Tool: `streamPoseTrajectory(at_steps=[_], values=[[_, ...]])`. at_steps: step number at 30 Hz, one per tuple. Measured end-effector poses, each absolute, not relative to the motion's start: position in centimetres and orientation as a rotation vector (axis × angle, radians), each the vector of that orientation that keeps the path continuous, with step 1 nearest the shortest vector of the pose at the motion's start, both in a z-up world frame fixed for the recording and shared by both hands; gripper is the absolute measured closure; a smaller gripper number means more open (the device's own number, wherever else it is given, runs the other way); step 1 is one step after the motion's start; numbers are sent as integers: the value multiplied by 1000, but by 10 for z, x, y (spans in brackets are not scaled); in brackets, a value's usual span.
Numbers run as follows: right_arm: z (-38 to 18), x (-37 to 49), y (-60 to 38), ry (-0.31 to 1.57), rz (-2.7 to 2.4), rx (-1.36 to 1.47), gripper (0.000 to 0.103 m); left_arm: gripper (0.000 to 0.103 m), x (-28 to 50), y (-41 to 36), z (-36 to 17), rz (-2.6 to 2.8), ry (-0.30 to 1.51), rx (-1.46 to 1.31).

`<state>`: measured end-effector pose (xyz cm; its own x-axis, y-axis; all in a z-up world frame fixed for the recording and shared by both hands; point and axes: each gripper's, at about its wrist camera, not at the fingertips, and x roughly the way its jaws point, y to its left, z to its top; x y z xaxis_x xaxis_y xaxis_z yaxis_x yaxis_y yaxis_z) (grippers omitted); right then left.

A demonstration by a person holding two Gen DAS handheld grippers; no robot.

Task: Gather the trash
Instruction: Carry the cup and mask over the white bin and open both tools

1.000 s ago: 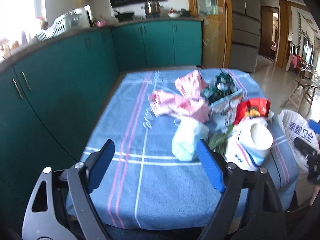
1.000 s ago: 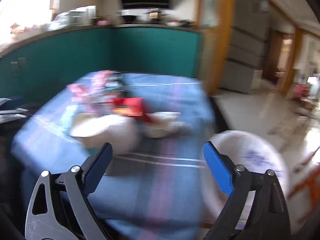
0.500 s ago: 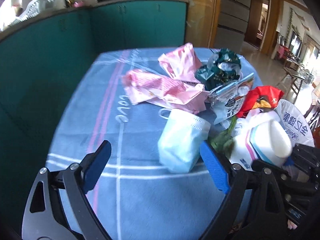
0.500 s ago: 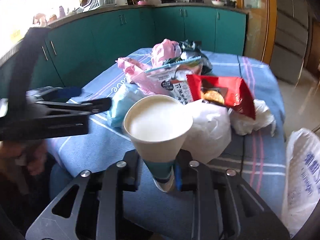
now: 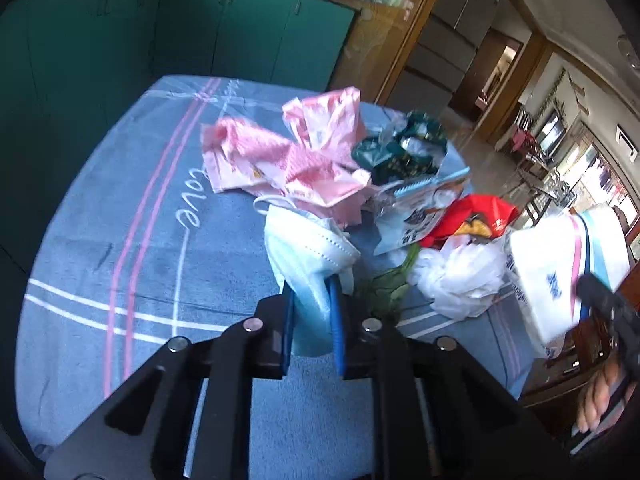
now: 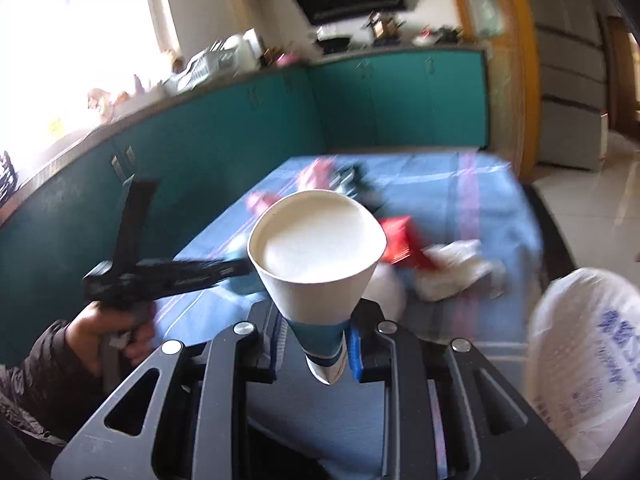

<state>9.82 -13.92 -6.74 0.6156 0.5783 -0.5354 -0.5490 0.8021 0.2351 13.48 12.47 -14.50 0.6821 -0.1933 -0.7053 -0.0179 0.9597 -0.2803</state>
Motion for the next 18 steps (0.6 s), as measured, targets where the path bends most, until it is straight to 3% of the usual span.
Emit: streamPoseTrajectory(at_steps=[4, 9, 18], values=[[-48, 100, -207, 543, 422, 62, 77, 86, 113, 116, -108, -84, 741, -240], [-66, 110, -284, 599, 74, 51, 77, 86, 110, 56, -69, -251, 692, -172], [-143, 103, -362, 815, -131, 149, 77, 86, 159, -122, -95, -705, 822, -97]])
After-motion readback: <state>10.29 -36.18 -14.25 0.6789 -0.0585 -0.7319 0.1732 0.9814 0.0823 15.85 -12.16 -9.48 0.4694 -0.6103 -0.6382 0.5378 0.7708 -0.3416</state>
